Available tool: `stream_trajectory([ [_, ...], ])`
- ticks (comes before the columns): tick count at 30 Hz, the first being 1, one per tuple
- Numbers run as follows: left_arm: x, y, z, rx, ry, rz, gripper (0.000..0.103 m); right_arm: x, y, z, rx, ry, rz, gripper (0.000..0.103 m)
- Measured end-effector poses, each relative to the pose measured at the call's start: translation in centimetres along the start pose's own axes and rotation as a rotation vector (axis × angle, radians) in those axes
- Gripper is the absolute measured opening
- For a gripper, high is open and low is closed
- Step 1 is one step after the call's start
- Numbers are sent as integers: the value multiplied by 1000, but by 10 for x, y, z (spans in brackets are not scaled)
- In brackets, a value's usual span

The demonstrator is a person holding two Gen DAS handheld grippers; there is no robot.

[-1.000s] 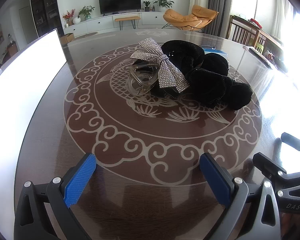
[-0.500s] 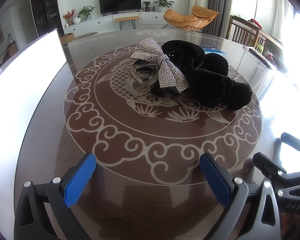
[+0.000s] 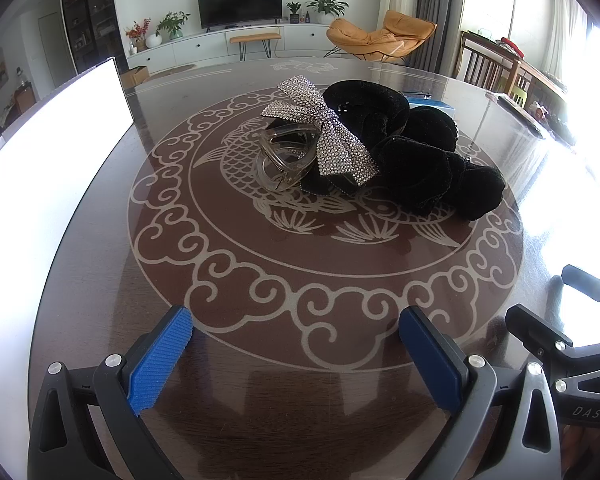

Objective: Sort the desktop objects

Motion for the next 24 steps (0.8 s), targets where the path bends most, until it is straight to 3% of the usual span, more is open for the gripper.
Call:
stream_trajectory([
  [24,1,1,2,5,16,-13,103,0,0,0,0,0,1,103],
])
Point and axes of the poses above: each gripper's, at about its wrist camera, not at the fingertips, and x roughly the way its jaws point, y to its left, z to its top, the point moved 3 cm from there along x, roughly the way its jaws point, and after that the axes turned 12 degrees about x, right-handed, at the moved point
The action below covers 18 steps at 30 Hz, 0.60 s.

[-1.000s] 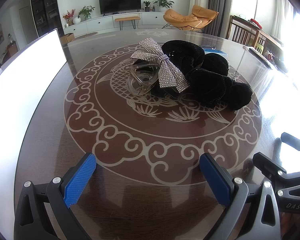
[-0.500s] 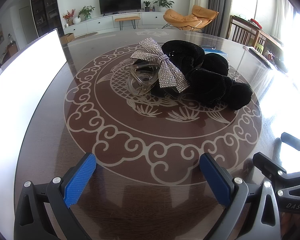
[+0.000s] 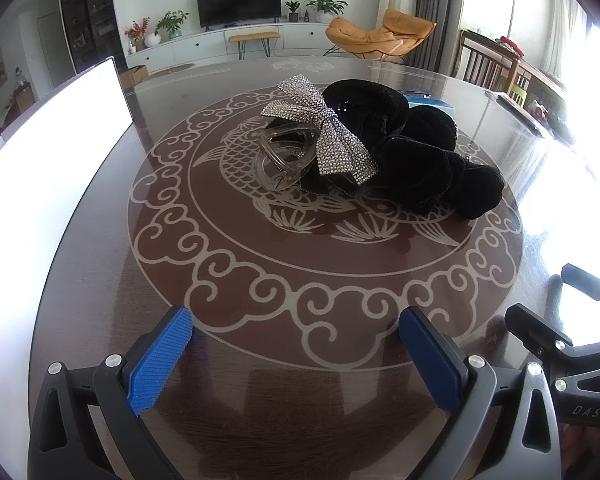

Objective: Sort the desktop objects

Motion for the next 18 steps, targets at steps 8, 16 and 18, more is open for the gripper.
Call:
stream_trajectory([
  [8,-4,35,87,-184,-116,-91,103,0,0,0,0,0,0,103],
  [16,37,50,64,-139,15,21,103,0,0,0,0,0,0,103],
  [18,28,62,36,-154,8,45,103,0,0,0,0,0,0,103],
])
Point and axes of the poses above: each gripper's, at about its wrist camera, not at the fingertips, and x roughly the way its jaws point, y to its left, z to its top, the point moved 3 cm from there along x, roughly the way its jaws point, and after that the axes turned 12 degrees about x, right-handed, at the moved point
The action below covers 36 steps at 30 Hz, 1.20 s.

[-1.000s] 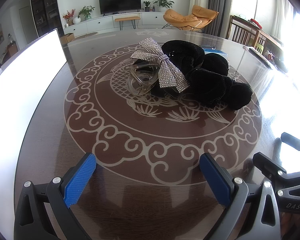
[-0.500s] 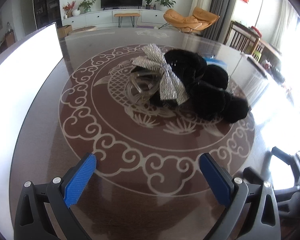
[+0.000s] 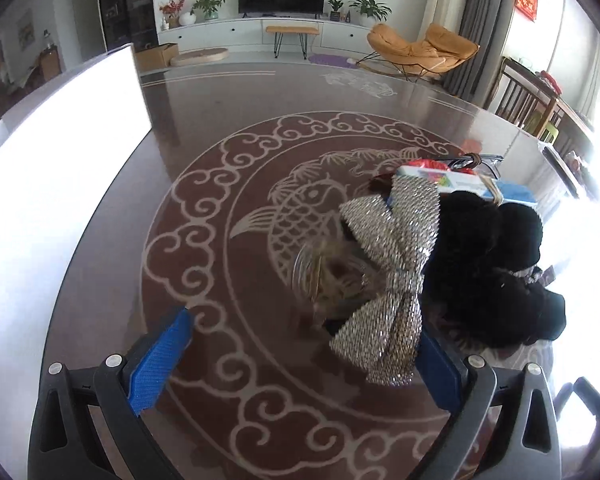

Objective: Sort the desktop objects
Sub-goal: 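Lower the left gripper and grasp the silver bow and clear claw clip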

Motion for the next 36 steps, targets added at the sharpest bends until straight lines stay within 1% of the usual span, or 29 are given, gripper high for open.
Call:
stream_trajectory([
  [1,-7,8,-11,-8,-16,1,103,0,0,0,-1,0,-1,103],
  [3,-23,17,-24,-20,-70,-59,103,0,0,0,-1,1,0,103],
  [4,-29,18,-28,-7,-89,-81,103,0,0,0,0,0,0,103],
  [5,-31,16,-31,22,-91,-83,103,0,0,0,0,0,0,103],
  [7,-28,9,-35,91,-59,-71,103,0,0,0,0,0,0,103],
  [8,-26,5,-35,110,-45,-78,103,0,0,0,0,0,0,103],
  [14,-11,-8,-18,155,-7,-40,103,0,0,0,-1,0,0,103],
  [19,-3,-11,-3,184,-8,-59,103,1,0,0,-1,0,0,103],
  [29,16,-4,25,182,-5,-58,103,1,0,0,-1,0,1,103],
  [33,24,-7,37,161,40,-48,103,1,0,0,-1,0,1,103],
  [36,28,-12,45,167,39,-50,103,1,0,0,-1,0,1,103],
])
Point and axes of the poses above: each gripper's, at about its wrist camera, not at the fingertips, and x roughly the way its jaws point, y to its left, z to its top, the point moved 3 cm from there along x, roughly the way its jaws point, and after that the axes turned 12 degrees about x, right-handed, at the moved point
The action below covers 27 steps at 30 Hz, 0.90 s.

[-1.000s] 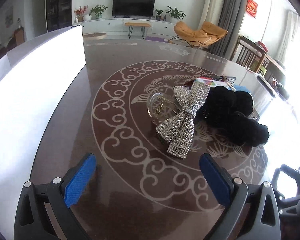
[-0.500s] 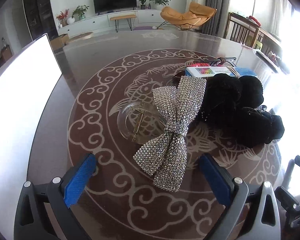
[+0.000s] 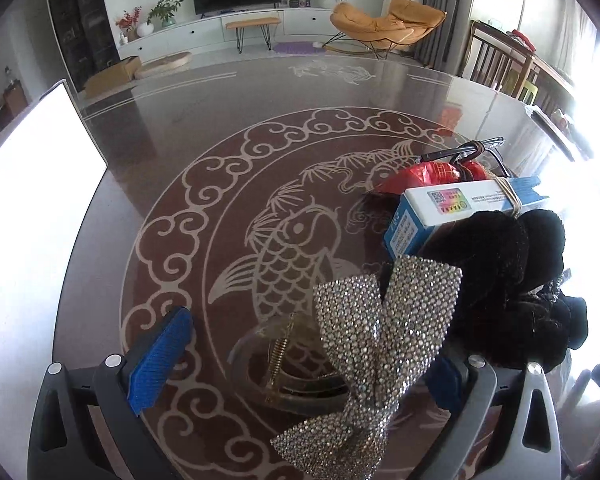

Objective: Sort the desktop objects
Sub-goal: 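Lower the left gripper and grasp the silver bow and clear claw clip, then lift the bow and clip with the left gripper while the right gripper grasps a black plush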

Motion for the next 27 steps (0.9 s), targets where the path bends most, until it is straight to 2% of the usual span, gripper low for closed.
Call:
stream_trajectory([
  [4,0,2,2,-11,-26,15,103,0,0,0,0,0,0,103],
  [6,-7,2,-1,-18,-59,28,84,0,0,0,0,0,0,103],
  [7,-11,2,-3,-15,-75,32,70,0,0,0,0,0,0,103],
  [8,-14,2,-7,-9,-86,33,61,0,0,0,0,0,0,103],
  [10,-21,1,-17,-4,-100,36,52,0,0,0,0,0,0,103],
  [19,-60,10,-87,-63,-105,63,52,0,0,0,-1,0,0,103],
  [22,-65,10,-100,-63,-102,69,52,0,0,0,-1,0,0,103],
  [24,-65,11,-101,-62,-96,76,58,0,0,0,-1,0,0,103],
  [26,-63,12,-100,-66,-76,95,79,0,0,0,-1,0,0,103],
  [27,-61,12,-99,-66,-68,101,82,0,0,0,-1,0,0,103],
])
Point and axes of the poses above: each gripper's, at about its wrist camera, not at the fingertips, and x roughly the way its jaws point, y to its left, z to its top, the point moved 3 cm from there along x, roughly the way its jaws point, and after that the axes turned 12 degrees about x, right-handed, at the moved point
